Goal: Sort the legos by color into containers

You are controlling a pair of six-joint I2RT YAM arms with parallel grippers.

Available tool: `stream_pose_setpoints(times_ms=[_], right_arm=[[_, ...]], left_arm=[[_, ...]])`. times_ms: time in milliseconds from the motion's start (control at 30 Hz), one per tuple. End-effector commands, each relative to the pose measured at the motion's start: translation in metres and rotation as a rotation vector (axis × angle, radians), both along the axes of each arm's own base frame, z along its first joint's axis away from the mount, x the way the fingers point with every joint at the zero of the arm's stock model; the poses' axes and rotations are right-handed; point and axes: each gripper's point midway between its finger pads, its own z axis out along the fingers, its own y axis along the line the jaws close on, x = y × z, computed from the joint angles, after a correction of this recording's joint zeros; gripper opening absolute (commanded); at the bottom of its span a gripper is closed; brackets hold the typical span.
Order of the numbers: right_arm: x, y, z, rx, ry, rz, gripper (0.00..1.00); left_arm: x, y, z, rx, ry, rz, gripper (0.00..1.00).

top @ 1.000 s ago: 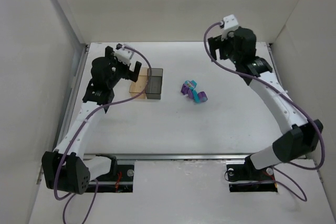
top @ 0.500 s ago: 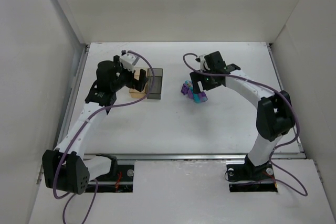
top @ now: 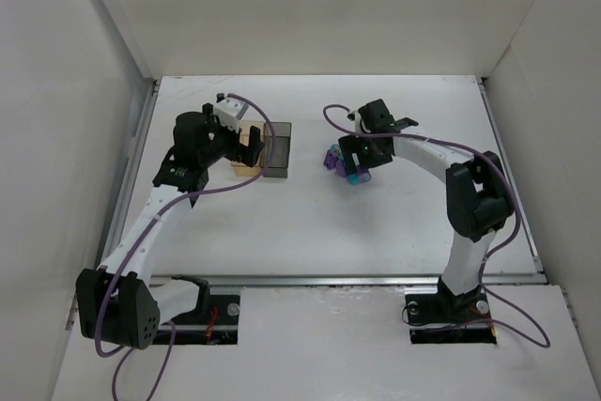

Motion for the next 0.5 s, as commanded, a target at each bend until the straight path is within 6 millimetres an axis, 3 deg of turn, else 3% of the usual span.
stream_pose_setpoints(times_ms=[0,133,367,467], right_arm=[[0.004,0.003,-0.001,-0.005,-0.020,-0.011,0.85],[-0.001,0.009,-0.016,-0.021,0.014,0.007,0.86],[-0.003,0.005,-0.021,-0.054,0.019,-0.009,0.86],[0.002,0.006,-0.020,-0.053,-0.002,-0.014,0.77]], left_arm=[[-0.001,-0.003,0.023,-0.031,-0.077,-0.003,1.00],[-0.001,-0.003,0.023,-0.031,-0.077,-0.003,1.00],[-0.001,-0.001,0.019,-0.026,-0.068,0.005,1.00],[-0.002,-0.001,0.014,-0.024,-0.059,0.005,1.00]])
